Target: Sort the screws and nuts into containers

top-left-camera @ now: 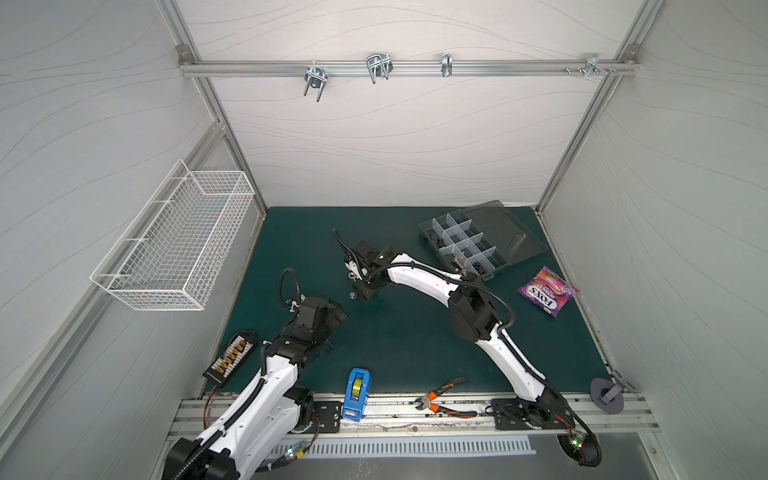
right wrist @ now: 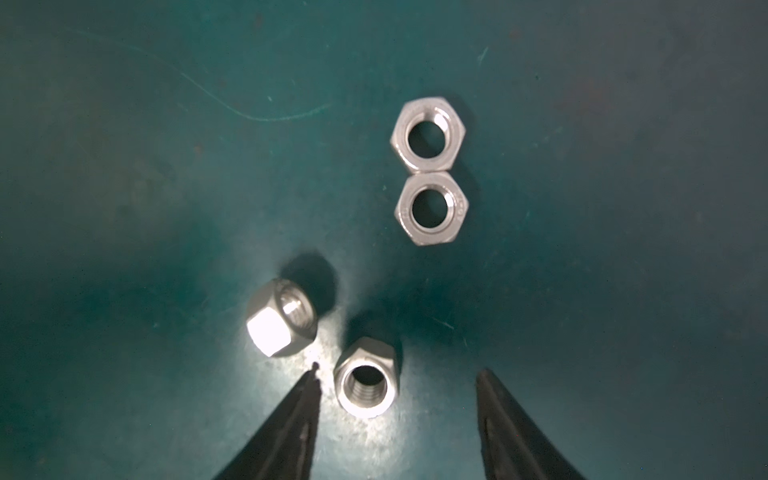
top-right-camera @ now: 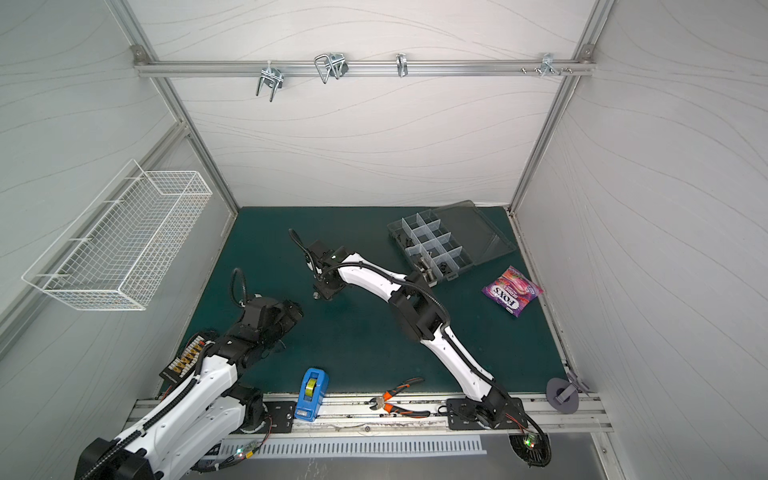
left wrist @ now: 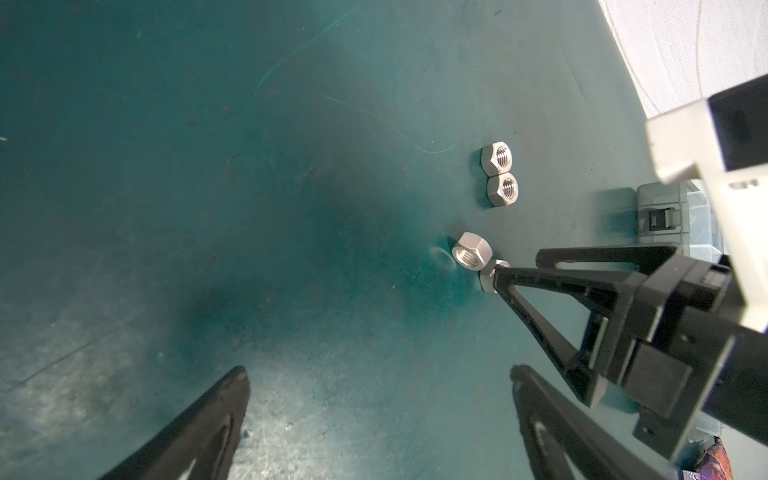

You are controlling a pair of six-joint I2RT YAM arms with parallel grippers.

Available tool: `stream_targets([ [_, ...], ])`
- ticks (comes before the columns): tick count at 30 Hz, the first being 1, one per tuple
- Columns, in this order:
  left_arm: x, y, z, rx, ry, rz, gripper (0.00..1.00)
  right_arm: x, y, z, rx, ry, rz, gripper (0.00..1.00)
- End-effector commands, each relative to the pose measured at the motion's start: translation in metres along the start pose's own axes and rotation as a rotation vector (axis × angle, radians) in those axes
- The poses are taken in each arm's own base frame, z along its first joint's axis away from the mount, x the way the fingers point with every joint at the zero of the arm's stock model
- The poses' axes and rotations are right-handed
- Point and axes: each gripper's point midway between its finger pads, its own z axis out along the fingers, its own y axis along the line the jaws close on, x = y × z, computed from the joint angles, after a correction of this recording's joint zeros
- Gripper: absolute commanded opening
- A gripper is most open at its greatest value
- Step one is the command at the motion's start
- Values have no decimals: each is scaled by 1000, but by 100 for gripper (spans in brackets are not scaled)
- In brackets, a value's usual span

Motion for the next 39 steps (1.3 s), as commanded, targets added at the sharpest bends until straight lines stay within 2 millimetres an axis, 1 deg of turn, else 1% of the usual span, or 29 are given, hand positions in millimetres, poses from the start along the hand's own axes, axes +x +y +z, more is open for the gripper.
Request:
stream_targets([
  [1, -7, -4, -3, 9, -23, -8, 99, 11, 8, 9, -21, 47, -31, 56],
  [3, -7, -5, -3, 10, -23, -7, 99, 11, 8, 11, -23, 51, -32, 51],
  [10, -8, -5, -4, 10, -28, -10, 99, 19, 10, 21, -32, 82, -35, 41],
  [22, -10, -10, -3, 16, -27, -6, 99, 33, 9, 25, -23, 131, -34, 27],
  [29, -11, -11, -3, 17, -26, -6, 99, 52, 1, 26, 14, 181, -22, 18],
  [34, -10, -11, -2, 16, -26, -4, 99, 65, -3, 21, 33, 208, 0, 14],
  [39, -11, -11, -2, 15, -26, -1, 99, 81, -10, 13, 44, 239, 30, 12],
])
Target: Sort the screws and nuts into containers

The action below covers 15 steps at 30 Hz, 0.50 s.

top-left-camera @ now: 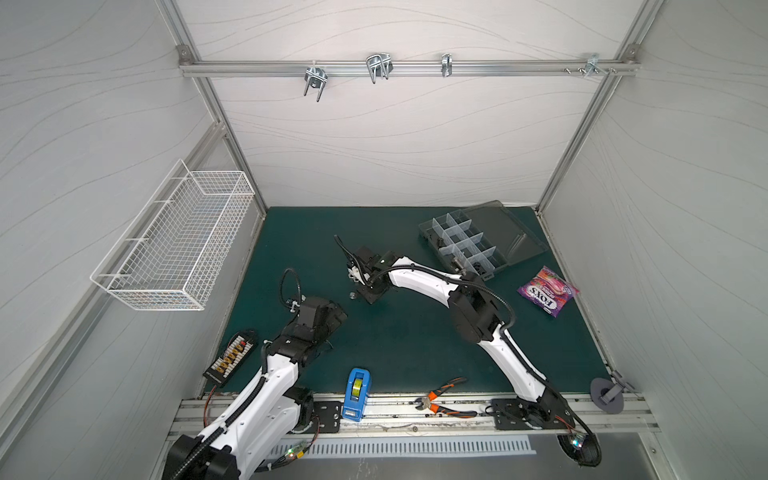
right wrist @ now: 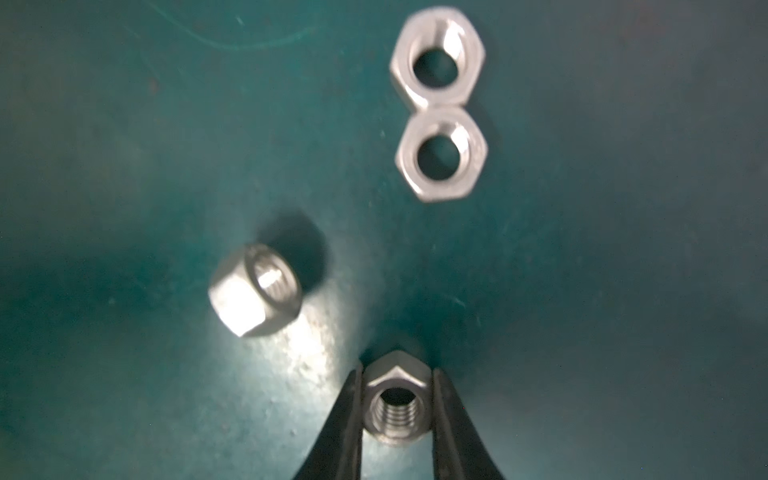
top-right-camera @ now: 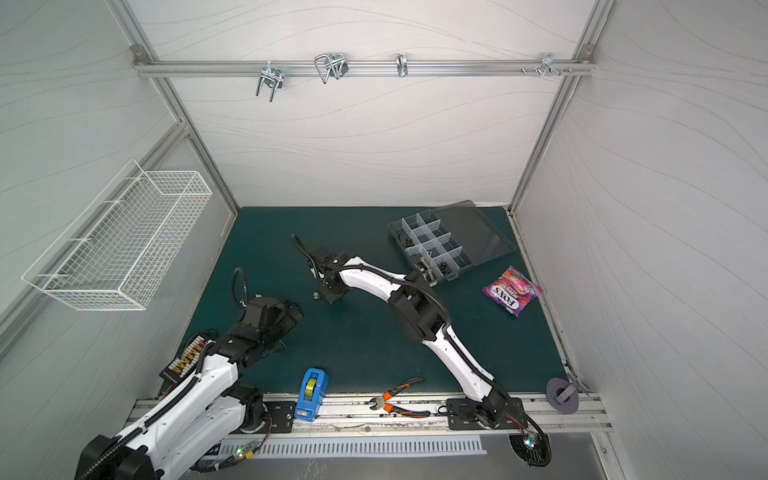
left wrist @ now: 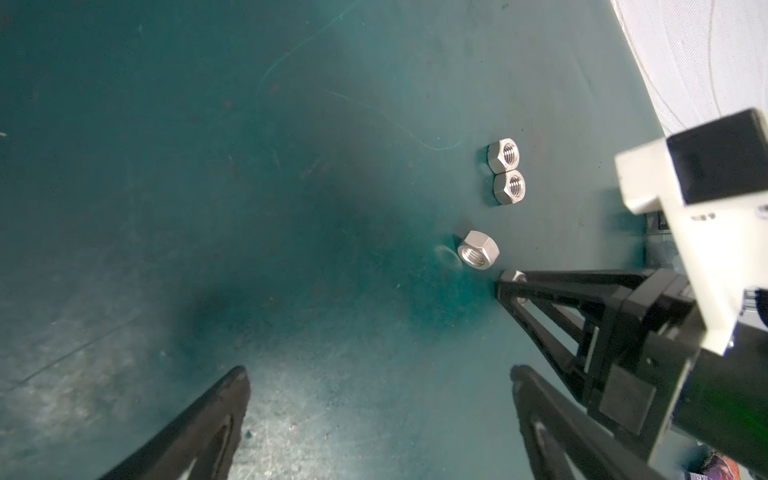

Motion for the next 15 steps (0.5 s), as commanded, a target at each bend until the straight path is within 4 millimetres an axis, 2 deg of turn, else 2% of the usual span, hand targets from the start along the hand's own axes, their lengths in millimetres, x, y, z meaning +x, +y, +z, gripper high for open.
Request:
stream_targets([
  [1, -12, -13, -5, 28, -35, -2, 99, 56, -10, 11, 33, 188, 25, 11],
  [9, -12, -11, -4, 22, -34, -2, 99, 90, -34, -3, 66, 233, 111, 1],
  [15, -12, -10, -4, 17, -35, 2, 99, 108, -56, -17, 55, 227, 203, 0],
])
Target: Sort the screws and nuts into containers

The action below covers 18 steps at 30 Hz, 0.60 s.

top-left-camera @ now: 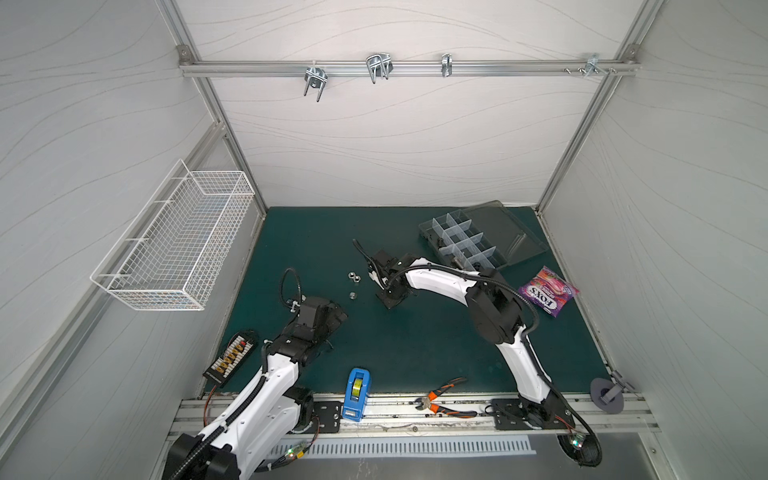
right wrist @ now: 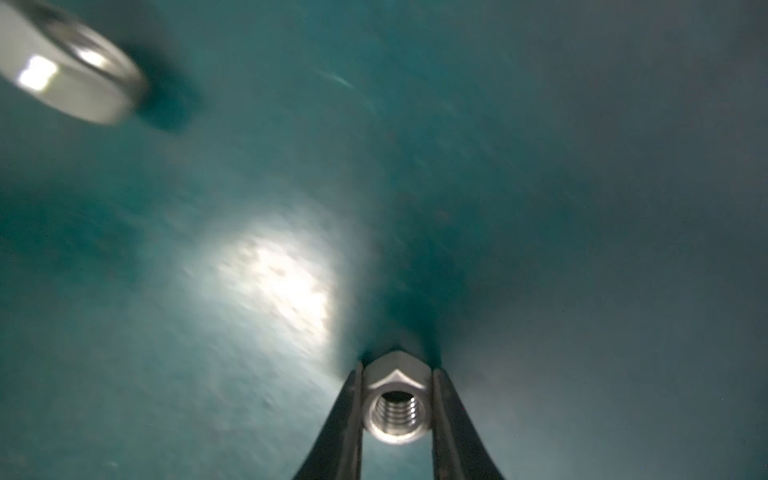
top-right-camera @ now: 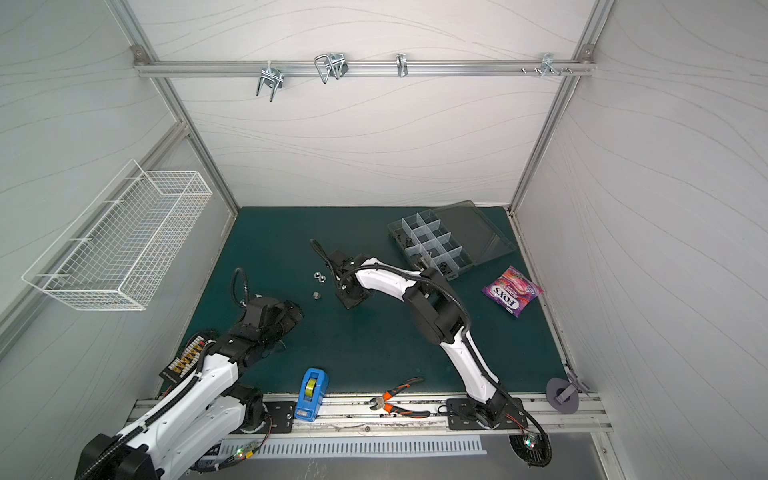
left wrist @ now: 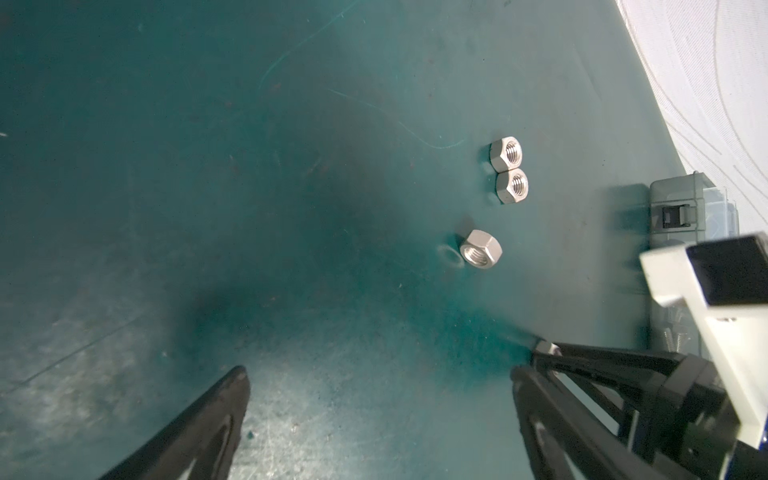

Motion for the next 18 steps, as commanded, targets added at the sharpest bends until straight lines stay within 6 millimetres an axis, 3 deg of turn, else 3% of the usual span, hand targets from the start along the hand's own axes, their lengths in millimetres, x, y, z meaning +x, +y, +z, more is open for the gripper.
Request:
stream_targets([
  [1, -12, -10, -4, 21, -37, -3, 99, 40, -26, 8, 21, 126, 77, 0],
  [7, -12, -12, -5, 24, -36, -5, 99, 34, -45, -12, 16, 76, 127, 0],
  [12, -12, -12, -5, 25, -36, -5, 99, 12, -59, -45, 48, -23, 117, 0],
  [18, -12, -11, -4, 22, -35, -4, 99, -19, -97, -89, 109, -158, 147, 0],
])
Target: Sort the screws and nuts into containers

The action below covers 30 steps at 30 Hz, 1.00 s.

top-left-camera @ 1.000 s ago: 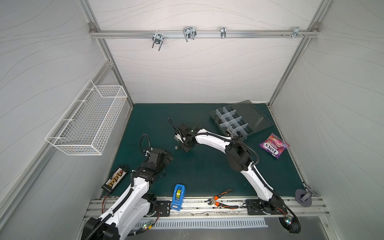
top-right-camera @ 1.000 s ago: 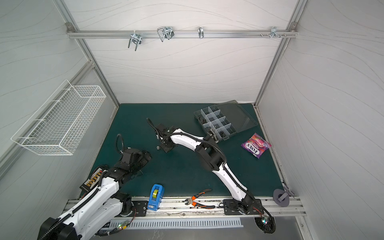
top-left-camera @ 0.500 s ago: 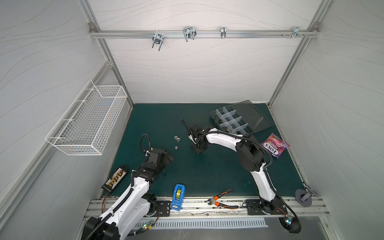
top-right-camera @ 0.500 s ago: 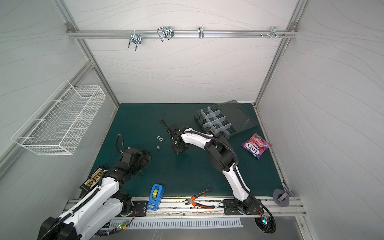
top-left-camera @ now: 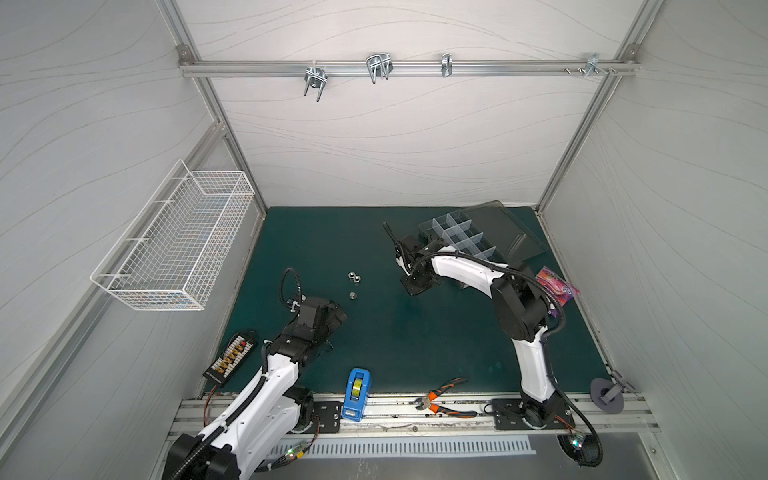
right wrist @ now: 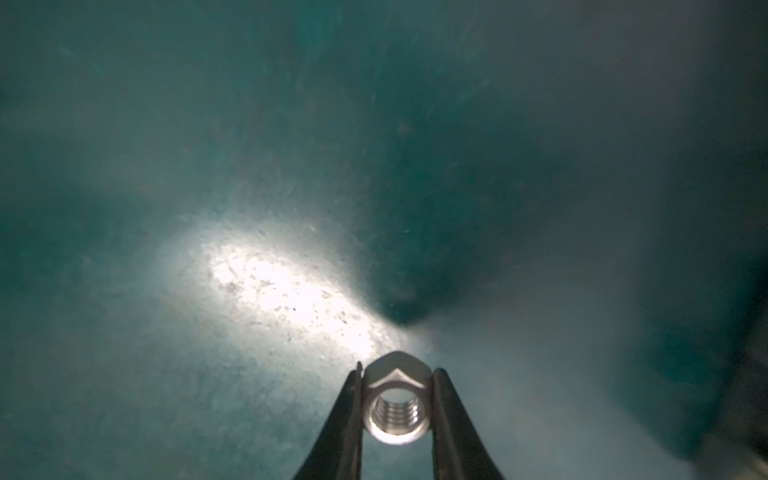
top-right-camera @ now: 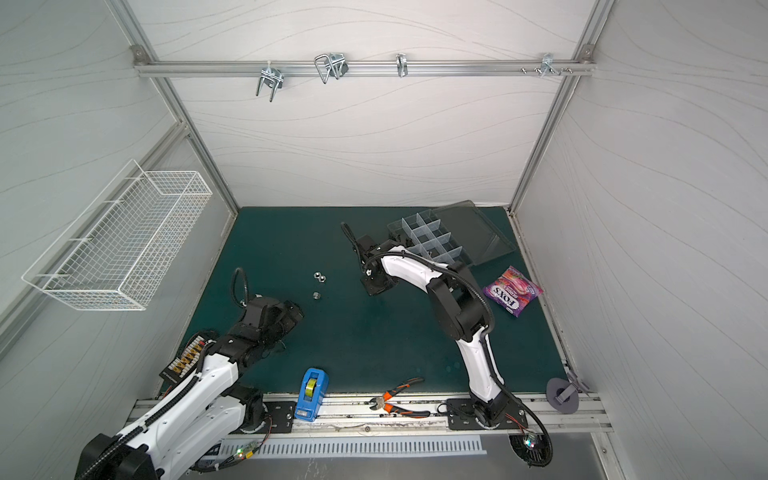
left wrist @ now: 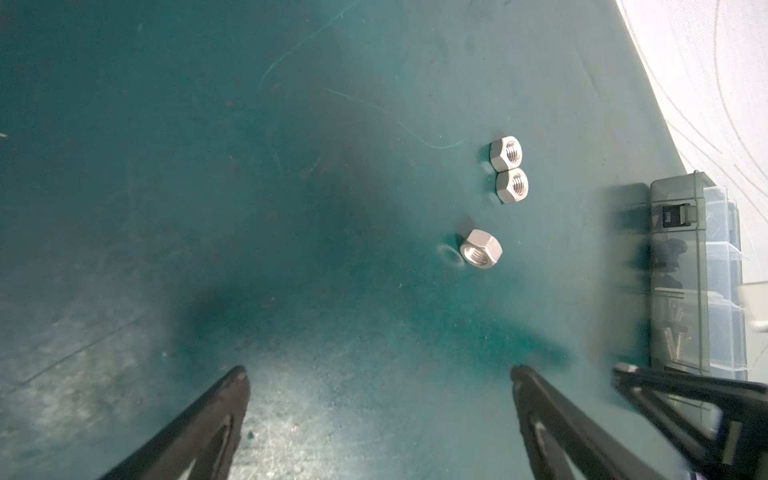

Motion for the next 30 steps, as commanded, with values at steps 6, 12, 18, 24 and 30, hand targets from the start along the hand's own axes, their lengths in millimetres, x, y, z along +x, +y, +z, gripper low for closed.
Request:
stream_targets([
  [6, -12, -10, -6, 18, -34, -2, 99, -60, -76, -66, 59, -200, 114, 0],
  [12, -13, -10, -8, 21, -40, 1, 99, -80, -128, -76, 74, -263, 217, 0],
  [18, -13, -10, -9, 22, -38, 2, 99, -85, -169, -68, 88, -271, 305, 0],
  [24, -12, -10, -9, 25, -33, 2, 99, -85, -196, -51, 102, -252, 357, 0],
  [30, -12, -11, -11, 32, -33, 0, 99, -86, -214, -43, 105, -249, 391, 0],
])
